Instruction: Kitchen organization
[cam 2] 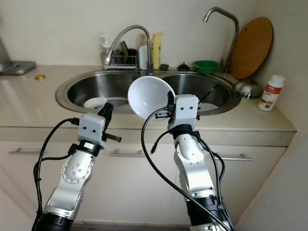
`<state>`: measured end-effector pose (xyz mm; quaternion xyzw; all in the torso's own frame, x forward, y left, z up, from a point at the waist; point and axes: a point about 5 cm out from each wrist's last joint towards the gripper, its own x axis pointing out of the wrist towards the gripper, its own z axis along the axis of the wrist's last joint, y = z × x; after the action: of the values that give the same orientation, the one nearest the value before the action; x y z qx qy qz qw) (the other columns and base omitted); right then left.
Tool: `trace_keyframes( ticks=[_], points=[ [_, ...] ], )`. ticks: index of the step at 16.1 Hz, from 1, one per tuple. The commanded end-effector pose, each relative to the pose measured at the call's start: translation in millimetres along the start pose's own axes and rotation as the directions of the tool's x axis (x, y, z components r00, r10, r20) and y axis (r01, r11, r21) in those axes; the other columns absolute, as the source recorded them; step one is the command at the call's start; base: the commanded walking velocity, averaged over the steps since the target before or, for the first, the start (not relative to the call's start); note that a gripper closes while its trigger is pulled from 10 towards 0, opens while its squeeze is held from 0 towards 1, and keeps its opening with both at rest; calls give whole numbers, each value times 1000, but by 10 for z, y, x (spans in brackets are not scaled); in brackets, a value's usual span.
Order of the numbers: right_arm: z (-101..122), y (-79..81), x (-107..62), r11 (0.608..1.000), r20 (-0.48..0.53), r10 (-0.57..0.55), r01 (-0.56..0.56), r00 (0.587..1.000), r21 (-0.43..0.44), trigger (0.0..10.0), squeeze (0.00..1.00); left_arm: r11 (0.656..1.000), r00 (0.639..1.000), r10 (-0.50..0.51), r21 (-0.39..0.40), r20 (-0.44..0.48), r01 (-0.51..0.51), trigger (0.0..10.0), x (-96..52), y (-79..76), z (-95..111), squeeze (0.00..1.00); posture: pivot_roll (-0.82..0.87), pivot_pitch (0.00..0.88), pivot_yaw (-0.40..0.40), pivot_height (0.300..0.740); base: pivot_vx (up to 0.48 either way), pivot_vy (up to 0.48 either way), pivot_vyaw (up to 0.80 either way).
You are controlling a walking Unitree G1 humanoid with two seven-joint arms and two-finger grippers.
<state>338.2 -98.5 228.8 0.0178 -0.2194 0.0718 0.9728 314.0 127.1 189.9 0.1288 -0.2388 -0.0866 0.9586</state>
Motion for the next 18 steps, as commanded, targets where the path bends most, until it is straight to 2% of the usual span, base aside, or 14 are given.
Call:
trace_keyframes(
  ticks=[1,18],
  points=[
    [43,-88,16,1000,20,-27,28,999,-9,10000,0,1000,1000,-23,-15,21,23,10000,30,-74,56,0,57,0,-14,740,322,0,0],
    [13,-47,32,1000,13,-15,15,1000,-28,10000,0,999,999,-39,-23,22,39,10000,44,-112,62,0,57,0,-10,740,324,0,0]
  ],
)
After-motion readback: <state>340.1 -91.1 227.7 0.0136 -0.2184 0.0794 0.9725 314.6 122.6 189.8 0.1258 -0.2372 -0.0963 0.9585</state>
